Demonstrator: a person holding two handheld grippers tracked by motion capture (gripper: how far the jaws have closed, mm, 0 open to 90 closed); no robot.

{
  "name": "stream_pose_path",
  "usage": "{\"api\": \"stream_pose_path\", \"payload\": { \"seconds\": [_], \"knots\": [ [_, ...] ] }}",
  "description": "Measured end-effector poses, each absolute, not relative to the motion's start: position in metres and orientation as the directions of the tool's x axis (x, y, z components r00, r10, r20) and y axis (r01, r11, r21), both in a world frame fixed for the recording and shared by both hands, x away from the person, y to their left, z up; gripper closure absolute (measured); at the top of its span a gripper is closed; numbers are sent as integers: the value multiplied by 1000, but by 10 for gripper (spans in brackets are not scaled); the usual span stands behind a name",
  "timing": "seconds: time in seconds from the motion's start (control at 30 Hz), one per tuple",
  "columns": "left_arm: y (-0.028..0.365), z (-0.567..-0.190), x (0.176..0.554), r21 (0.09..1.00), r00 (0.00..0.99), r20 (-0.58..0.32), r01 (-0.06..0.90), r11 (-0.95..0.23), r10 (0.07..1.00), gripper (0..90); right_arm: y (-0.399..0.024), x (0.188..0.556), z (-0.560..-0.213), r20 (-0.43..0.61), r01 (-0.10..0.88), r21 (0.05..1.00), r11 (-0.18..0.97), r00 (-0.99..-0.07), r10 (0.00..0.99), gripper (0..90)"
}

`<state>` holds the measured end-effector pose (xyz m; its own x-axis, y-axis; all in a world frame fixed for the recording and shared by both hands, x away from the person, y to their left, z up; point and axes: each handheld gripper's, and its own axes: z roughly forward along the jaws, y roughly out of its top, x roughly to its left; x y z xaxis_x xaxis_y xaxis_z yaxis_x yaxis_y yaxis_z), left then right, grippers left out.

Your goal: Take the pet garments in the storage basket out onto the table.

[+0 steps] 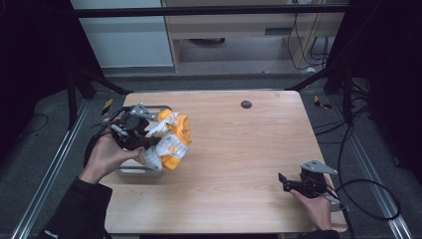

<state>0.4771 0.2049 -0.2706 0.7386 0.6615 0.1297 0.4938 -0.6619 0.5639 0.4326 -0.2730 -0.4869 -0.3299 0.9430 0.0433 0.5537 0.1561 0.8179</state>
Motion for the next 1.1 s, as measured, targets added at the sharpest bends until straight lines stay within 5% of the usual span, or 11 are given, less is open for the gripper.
{"api": "stream_pose_path", "payload": {
  "seconds": [1.1],
  "knots": [
    [151,-301,477,535,827,102,423,-731,553,743,-273,433,-488,11,538,823,180,-333,943,63]
  ]
}}
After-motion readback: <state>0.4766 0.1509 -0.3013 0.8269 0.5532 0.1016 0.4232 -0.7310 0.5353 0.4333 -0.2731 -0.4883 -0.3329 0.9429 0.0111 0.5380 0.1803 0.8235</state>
